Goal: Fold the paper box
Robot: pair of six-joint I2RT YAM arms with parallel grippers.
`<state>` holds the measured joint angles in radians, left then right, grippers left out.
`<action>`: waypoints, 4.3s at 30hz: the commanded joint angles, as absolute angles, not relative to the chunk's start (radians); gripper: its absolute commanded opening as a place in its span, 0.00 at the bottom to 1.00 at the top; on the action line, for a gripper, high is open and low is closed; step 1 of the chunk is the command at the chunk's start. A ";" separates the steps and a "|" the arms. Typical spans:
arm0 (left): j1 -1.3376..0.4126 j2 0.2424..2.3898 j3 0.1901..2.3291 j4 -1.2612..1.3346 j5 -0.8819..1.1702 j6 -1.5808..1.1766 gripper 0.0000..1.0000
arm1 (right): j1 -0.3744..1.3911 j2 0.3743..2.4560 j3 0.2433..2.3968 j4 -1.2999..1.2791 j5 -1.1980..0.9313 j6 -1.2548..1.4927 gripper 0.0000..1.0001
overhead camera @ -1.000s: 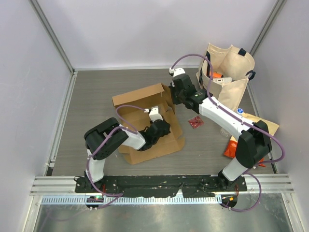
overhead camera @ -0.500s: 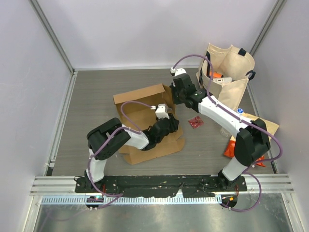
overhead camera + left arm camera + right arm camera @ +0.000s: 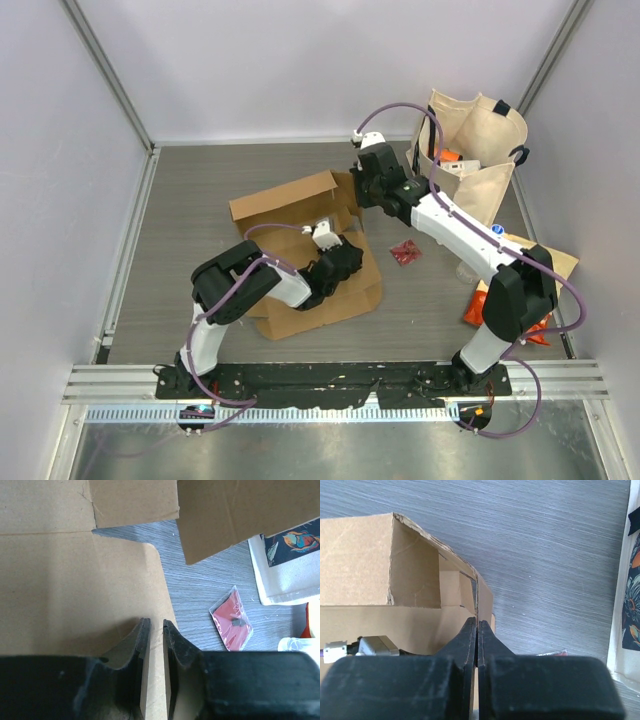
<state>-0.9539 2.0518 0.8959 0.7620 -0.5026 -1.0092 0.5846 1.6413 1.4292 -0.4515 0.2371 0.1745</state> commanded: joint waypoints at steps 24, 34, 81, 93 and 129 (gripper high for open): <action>-1.042 1.816 0.822 0.815 -0.644 -0.454 0.78 | 0.577 1.543 1.244 -0.325 0.241 0.684 0.07; -0.919 1.910 0.919 0.900 -0.522 -0.324 0.66 | 0.577 1.537 1.255 -0.337 0.181 0.715 0.09; -0.581 1.721 0.857 0.503 0.094 -0.161 0.00 | 0.374 1.959 1.100 0.808 -0.796 0.008 0.66; -0.580 1.654 0.839 0.417 0.008 -0.178 0.40 | 0.442 2.019 1.149 0.863 -0.718 -0.022 0.54; -0.465 1.152 0.497 0.385 -0.793 -0.447 0.78 | 0.577 2.158 1.250 0.985 -0.350 0.017 0.21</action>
<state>-0.4942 1.1263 0.5327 0.1749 -0.7910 -0.5068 0.5488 2.1567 1.2079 0.9192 -0.4168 0.0364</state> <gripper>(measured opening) 0.777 0.247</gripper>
